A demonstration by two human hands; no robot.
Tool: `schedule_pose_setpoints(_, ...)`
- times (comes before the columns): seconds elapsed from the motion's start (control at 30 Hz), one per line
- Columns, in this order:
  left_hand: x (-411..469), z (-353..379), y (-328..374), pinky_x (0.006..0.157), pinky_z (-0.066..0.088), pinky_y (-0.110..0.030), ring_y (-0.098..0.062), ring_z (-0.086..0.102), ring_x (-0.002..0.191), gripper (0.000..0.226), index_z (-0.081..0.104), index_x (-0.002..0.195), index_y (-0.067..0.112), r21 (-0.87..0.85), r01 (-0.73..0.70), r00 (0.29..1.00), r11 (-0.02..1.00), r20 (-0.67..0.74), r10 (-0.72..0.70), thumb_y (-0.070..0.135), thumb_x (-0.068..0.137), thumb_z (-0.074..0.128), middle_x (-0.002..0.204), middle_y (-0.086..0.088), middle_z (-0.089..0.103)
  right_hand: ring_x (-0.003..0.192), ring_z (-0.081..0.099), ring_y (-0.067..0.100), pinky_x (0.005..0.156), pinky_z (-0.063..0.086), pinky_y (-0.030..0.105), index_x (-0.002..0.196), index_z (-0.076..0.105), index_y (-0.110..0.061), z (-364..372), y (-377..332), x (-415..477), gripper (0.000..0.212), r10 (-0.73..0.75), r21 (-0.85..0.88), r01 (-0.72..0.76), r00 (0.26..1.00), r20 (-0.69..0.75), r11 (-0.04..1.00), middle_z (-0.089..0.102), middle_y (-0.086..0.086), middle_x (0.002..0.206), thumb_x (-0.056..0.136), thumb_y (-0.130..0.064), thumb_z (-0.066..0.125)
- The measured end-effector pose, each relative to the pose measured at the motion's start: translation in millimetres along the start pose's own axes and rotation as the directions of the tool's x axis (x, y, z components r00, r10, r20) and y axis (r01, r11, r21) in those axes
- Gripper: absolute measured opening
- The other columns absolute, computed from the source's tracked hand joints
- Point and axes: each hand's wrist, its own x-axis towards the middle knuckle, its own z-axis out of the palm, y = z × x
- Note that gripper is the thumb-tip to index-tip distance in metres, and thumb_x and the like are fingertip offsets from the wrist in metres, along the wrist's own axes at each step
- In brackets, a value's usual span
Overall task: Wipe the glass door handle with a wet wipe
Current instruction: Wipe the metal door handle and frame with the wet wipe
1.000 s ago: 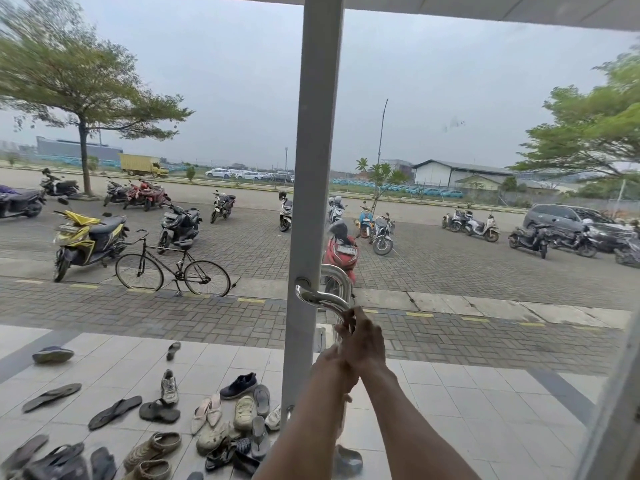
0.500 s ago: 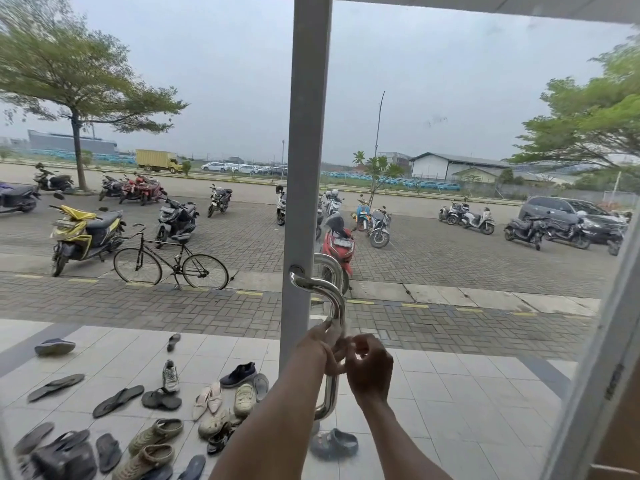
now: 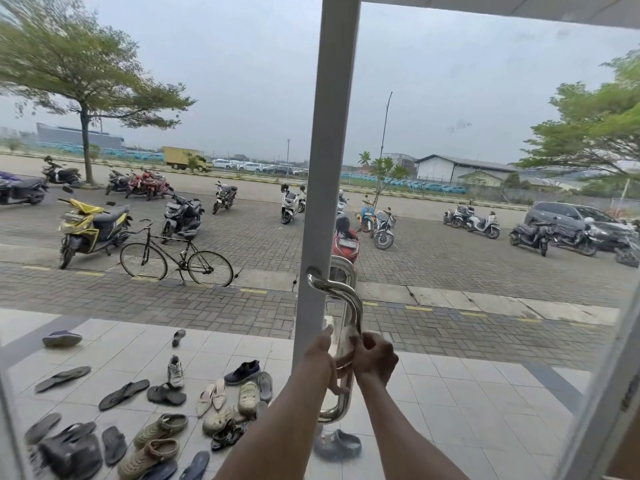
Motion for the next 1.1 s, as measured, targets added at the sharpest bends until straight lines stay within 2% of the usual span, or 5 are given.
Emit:
schedule_pose_setpoints(0.13, 21.4, -13.1, -14.4, 0.063, 0.050, -0.035, -0.024, 0.061, 0.062, 0.025, 0.058, 0.081, 0.011, 0.185, -0.340, 0.912, 0.922, -0.175, 0.371, 0.035, 0.077, 0.050, 0.069, -0.011, 0.060, 0.078, 0.069, 0.021, 0.065, 0.039, 0.020, 0.081, 0.077, -0.015, 4.0, -3.6, 1.0, 0.025, 0.017, 0.037, -0.016, 0.999, -0.028, 0.999, 0.075, 0.003, 0.080, 0.075, -0.039, 0.076)
schedule_pose_setpoints(0.3, 8.8, 12.0, -8.5, 0.071, 0.046, -0.026, -0.019, 0.061, 0.072, 0.017, 0.076, 0.088, 0.011, 0.132, -0.579, 0.802, 0.804, -0.084, 0.592, 0.002, 0.078, 0.067, 0.078, -0.008, 0.070, 0.069, 0.063, 0.008, 0.056, 0.034, 0.002, 0.089, 0.077, -0.014, 0.9, -28.4, 4.8, 0.018, -0.131, 0.090, 0.137, 0.989, -0.068, 0.986, 0.076, 0.003, 0.082, 0.080, -0.030, 0.075)
schedule_pose_setpoints(0.8, 0.8, 25.3, -2.6, 0.064, 0.057, -0.028, -0.003, 0.070, 0.070, 0.007, 0.076, 0.080, 0.024, 0.316, -0.872, 0.375, 0.373, -0.057, 0.925, 0.026, 0.075, 0.079, 0.074, 0.004, 0.076, 0.087, 0.070, 0.018, 0.072, 0.044, 0.021, 0.099, 0.072, -0.018, 3.6, -25.0, 17.1, 0.019, -0.177, 0.098, 0.179, 0.984, -0.023, 0.979, 0.075, 0.001, 0.091, 0.085, -0.032, 0.070)
schedule_pose_setpoints(0.93, 8.1, 28.1, 3.8, 0.053, 0.041, -0.030, -0.005, 0.047, 0.060, 0.008, 0.073, 0.070, 0.025, 0.266, -0.836, 0.472, 0.480, -0.100, 0.876, 0.032, 0.074, 0.073, 0.058, 0.001, 0.066, 0.088, 0.066, 0.008, 0.079, 0.046, 0.019, 0.107, 0.071, -0.017, -3.0, -47.8, 25.7, 0.031, -0.280, 0.139, 0.272, 0.959, 0.045, 0.952, 0.074, -0.004, 0.097, 0.079, -0.031, 0.076)
schedule_pose_setpoints(1.1, 28.8, 12.9, -8.1, 0.075, 0.056, -0.043, -0.016, 0.066, 0.069, 0.008, 0.077, 0.067, 0.030, 0.174, -0.708, 0.681, 0.685, -0.092, 0.727, 0.029, 0.075, 0.077, 0.069, -0.001, 0.074, 0.089, 0.070, 0.021, 0.069, 0.048, 0.024, 0.099, 0.073, -0.018, -1.0, -3.4, 19.0, 0.018, -0.232, -0.017, 0.235, 0.967, 0.105, 0.972, 0.075, 0.003, 0.091, 0.084, -0.027, 0.069)
